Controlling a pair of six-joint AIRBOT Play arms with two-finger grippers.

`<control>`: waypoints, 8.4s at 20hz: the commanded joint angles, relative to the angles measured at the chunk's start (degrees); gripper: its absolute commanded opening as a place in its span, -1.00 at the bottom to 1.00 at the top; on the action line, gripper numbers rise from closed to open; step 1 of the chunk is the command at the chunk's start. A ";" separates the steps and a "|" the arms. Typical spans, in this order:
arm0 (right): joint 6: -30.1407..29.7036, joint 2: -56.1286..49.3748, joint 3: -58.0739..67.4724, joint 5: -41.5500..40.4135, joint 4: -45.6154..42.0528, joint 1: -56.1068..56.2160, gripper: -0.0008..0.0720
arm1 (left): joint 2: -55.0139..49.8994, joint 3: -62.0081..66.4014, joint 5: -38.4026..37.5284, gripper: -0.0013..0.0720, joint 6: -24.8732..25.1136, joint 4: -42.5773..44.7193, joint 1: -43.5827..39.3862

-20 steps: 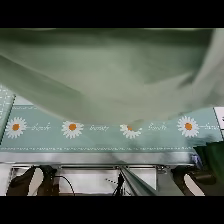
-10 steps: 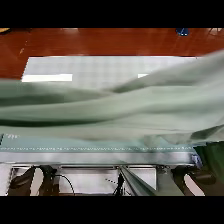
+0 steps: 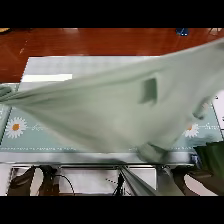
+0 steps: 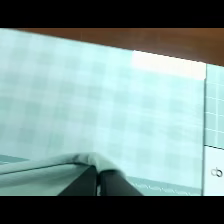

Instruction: Fold the shirts.

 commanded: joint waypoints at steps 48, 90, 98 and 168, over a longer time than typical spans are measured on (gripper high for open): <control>-10.54 -19.37 -30.10 -7.48 27.89 -27.47 0.34 | -48.63 -37.77 25.94 0.58 19.80 -5.84 -1.81; -12.68 17.03 -29.83 -45.83 39.36 -19.28 -0.91 | -19.80 11.78 20.02 -0.90 26.86 -24.79 -2.05; 3.04 30.97 -13.88 -38.05 21.97 -19.26 -0.91 | -1.68 30.36 27.32 -0.90 9.88 -0.46 -1.18; -2.99 -23.34 -12.17 12.63 5.55 -19.52 -0.09 | -62.12 16.90 -8.31 0.16 11.04 8.90 -1.81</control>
